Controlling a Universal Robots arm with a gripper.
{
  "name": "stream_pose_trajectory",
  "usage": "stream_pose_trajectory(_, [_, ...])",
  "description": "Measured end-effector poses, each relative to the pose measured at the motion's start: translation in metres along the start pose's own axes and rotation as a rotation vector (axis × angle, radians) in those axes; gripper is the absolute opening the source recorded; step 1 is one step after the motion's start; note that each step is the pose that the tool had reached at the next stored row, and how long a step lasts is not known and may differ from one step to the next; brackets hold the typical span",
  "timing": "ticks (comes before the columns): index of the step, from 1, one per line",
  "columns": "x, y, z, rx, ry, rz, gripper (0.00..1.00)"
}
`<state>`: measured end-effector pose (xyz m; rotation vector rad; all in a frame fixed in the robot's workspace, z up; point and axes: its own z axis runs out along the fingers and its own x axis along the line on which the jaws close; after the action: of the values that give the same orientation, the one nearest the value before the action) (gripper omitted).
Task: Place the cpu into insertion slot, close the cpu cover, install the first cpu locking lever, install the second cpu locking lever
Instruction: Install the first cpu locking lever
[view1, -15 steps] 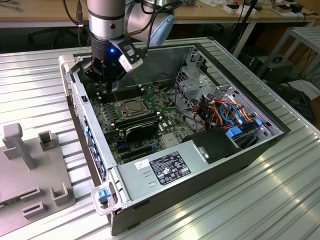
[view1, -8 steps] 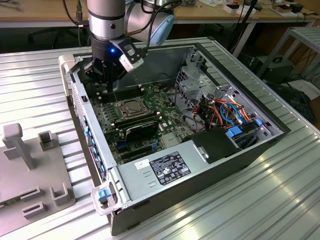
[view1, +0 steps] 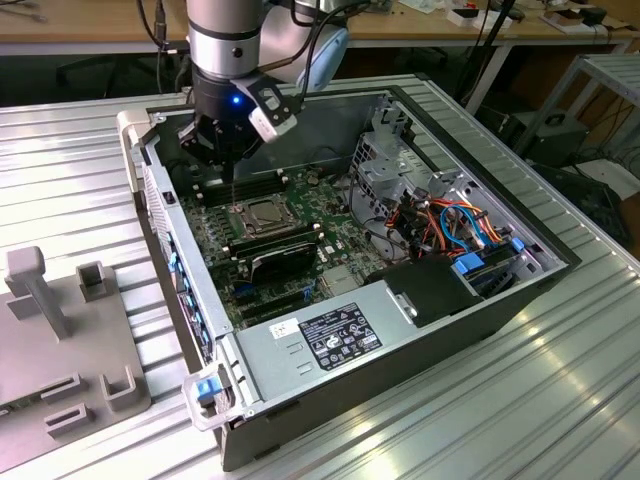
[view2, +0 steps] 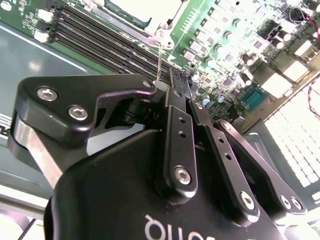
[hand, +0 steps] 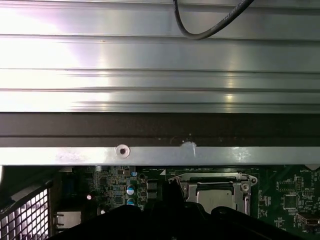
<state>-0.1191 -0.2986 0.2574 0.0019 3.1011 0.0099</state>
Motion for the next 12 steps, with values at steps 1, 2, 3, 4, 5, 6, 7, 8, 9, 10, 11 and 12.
stream_pose_trajectory(1, [-0.0014,0.0000,0.0001,0.0000,-0.0001,-0.001,0.11])
stream_pose_trajectory(2, [-0.0025,0.0000,0.0001,-0.0001,-0.0001,-0.002,0.11])
stream_pose_trajectory(3, [-0.0042,0.0000,0.0002,-0.0001,-0.0001,-0.004,0.11])
stream_pose_trajectory(4, [-0.0057,0.0000,0.0003,-0.0002,-0.0002,-0.005,0.11])
stream_pose_trajectory(5, [-0.0070,0.0000,0.0003,-0.0002,-0.0001,-0.006,0.11])
stream_pose_trajectory(6, [-0.0090,0.0000,0.0005,-0.0003,-0.0001,-0.008,0.11])
stream_pose_trajectory(7, [-0.0103,0.0000,0.0006,-0.0004,-0.0001,-0.009,0.11])
stream_pose_trajectory(8, [-0.0125,0.0000,0.0008,-0.0005,-0.0001,-0.011,0.11])
stream_pose_trajectory(9, [-0.0134,0.0000,0.0008,-0.0005,-0.0001,-0.012,0.11])
stream_pose_trajectory(10, [-0.0141,0.0000,0.0009,-0.0005,0.0000,-0.014,0.11])
stream_pose_trajectory(11, [-0.0147,0.0000,0.0010,-0.0007,-0.0002,-0.015,0.11])
stream_pose_trajectory(12, [-0.0150,0.0000,0.0012,-0.0007,-0.0002,-0.015,0.11])
